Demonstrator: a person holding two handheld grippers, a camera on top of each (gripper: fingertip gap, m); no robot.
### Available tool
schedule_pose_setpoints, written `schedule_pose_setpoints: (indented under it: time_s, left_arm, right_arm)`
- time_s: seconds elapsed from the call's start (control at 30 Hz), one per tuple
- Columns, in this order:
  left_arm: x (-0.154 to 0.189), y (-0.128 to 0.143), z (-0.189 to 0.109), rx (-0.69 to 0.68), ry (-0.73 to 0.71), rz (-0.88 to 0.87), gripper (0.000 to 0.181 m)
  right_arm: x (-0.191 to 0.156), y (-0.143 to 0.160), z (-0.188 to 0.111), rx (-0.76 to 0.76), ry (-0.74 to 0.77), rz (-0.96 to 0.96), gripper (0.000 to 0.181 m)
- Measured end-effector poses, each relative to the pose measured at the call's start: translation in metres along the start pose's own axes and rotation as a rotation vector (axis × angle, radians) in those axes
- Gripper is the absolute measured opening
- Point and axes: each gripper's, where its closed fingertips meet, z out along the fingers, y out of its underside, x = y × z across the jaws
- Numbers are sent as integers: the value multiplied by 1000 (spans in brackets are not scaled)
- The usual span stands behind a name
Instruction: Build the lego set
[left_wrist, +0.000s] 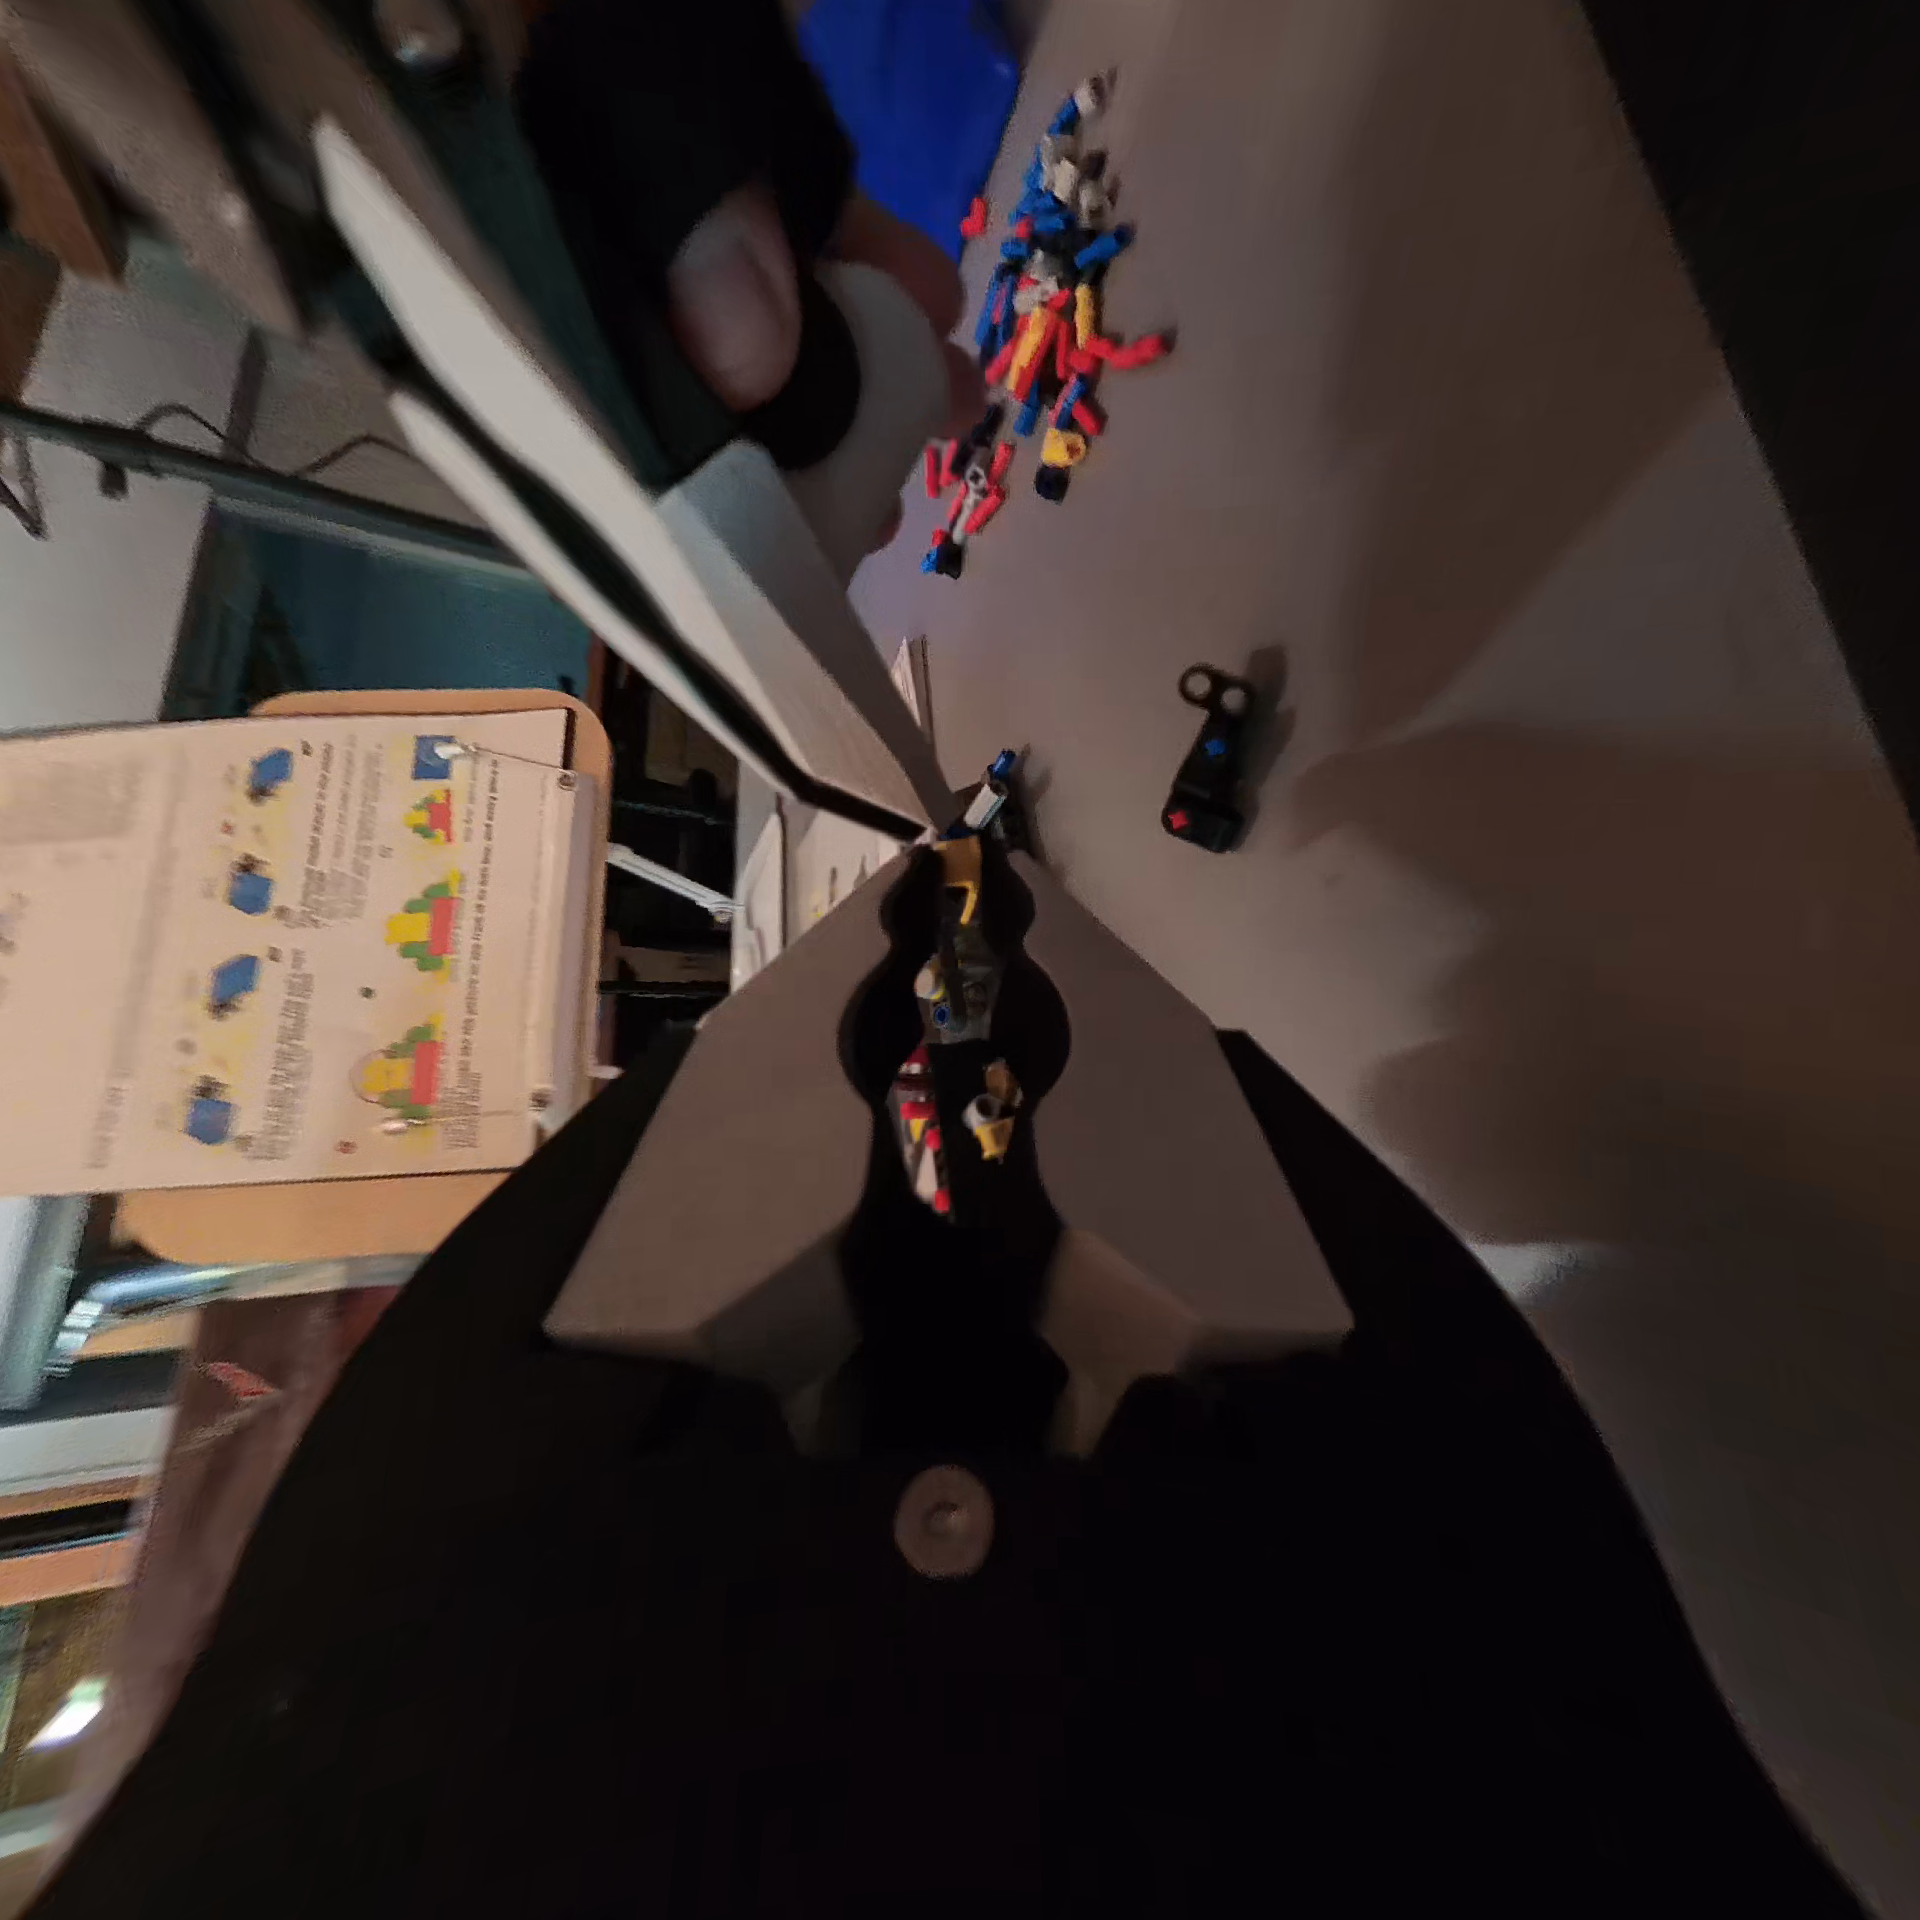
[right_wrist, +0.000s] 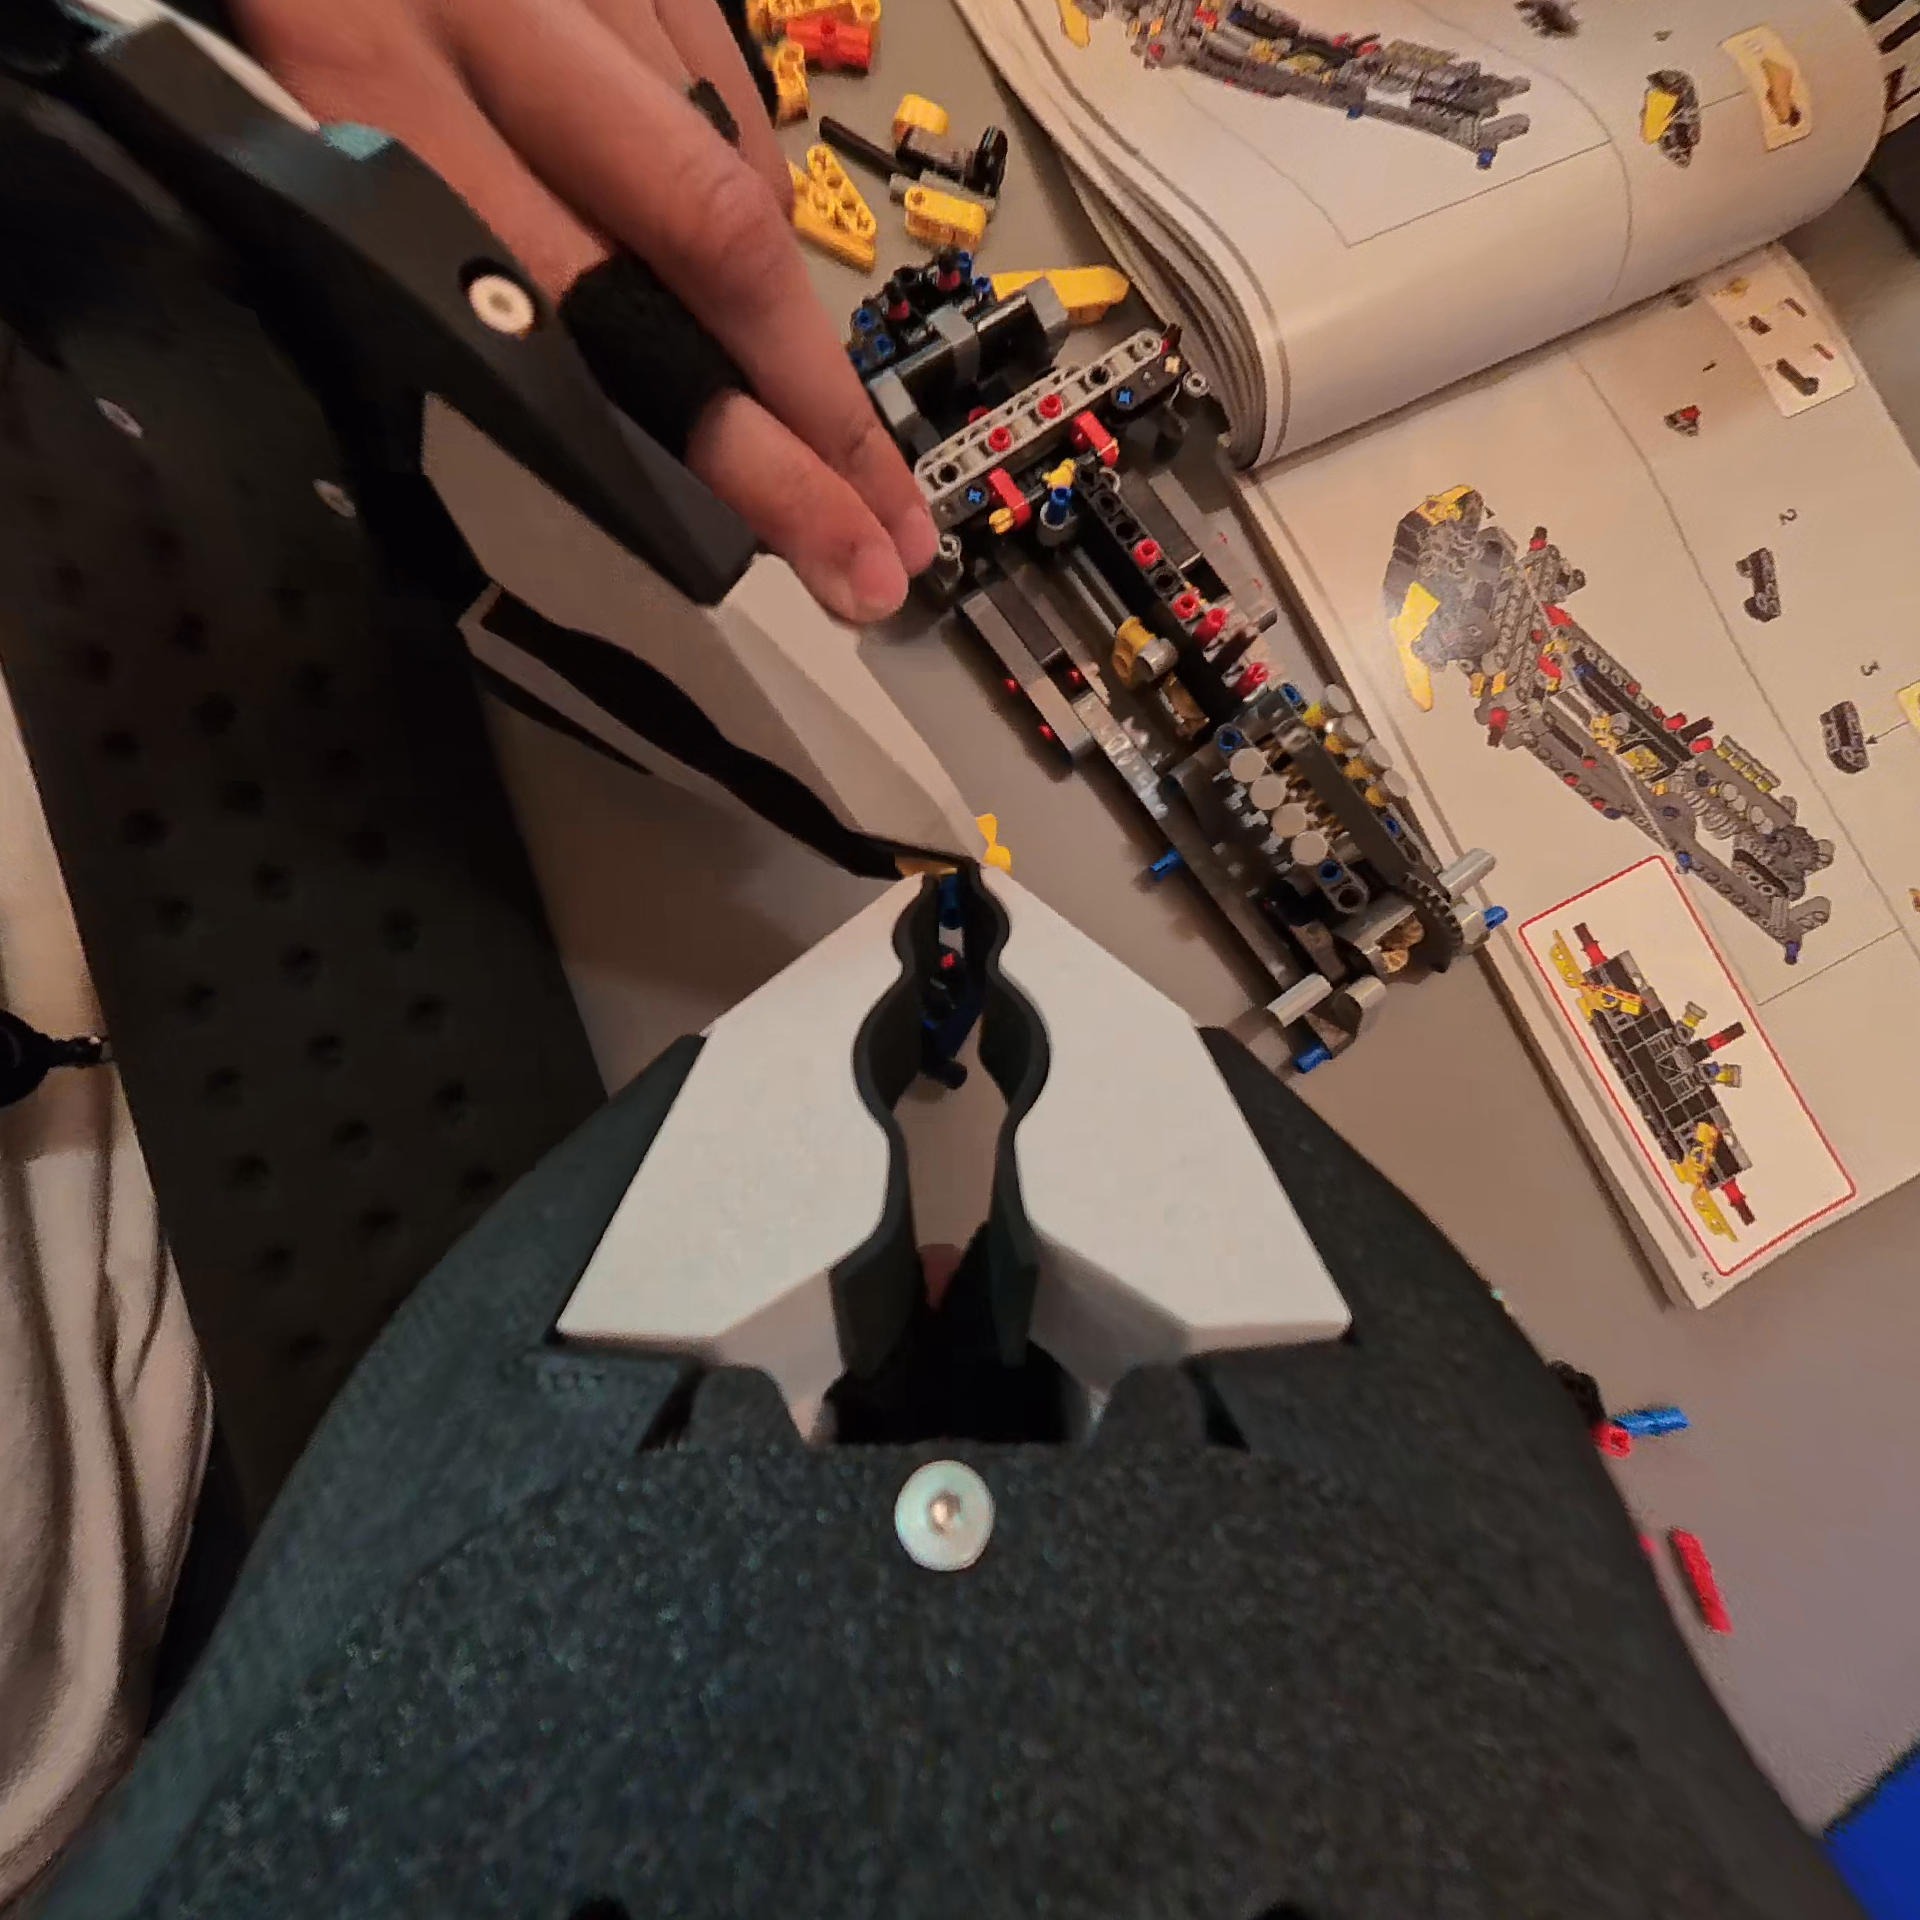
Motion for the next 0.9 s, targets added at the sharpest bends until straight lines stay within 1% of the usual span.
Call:
schedule_pose_setpoints:
  time_s: [0.17,0.23,0.3,0.47,0.57,0.7,0.9]
  left_arm:
    - [-18,-7,-5,118,18,-302,5]
    - [-18,-9,-6,142,35,-347,5]
    - [-16,-10,-6,149,40,-351,6]
    - [-16,-8,-6,143,30,-327,5]
    - [-15,-11,-7,161,34,-318,5]
    - [-13,-13,-8,161,39,-309,6]
    - [-14,-11,-9,147,26,-291,6]
  right_arm:
    - [4,-13,-18,239,-59,136,3]
    - [6,-9,-18,265,-39,154,3]
    - [4,-9,-19,287,-38,168,3]
    - [-1,-7,-21,266,-26,150,3]
    - [-1,-10,-24,278,-35,155,3]
    - [-2,-8,-20,247,-43,142,3]
    - [-1,-9,-19,256,-58,157,3]
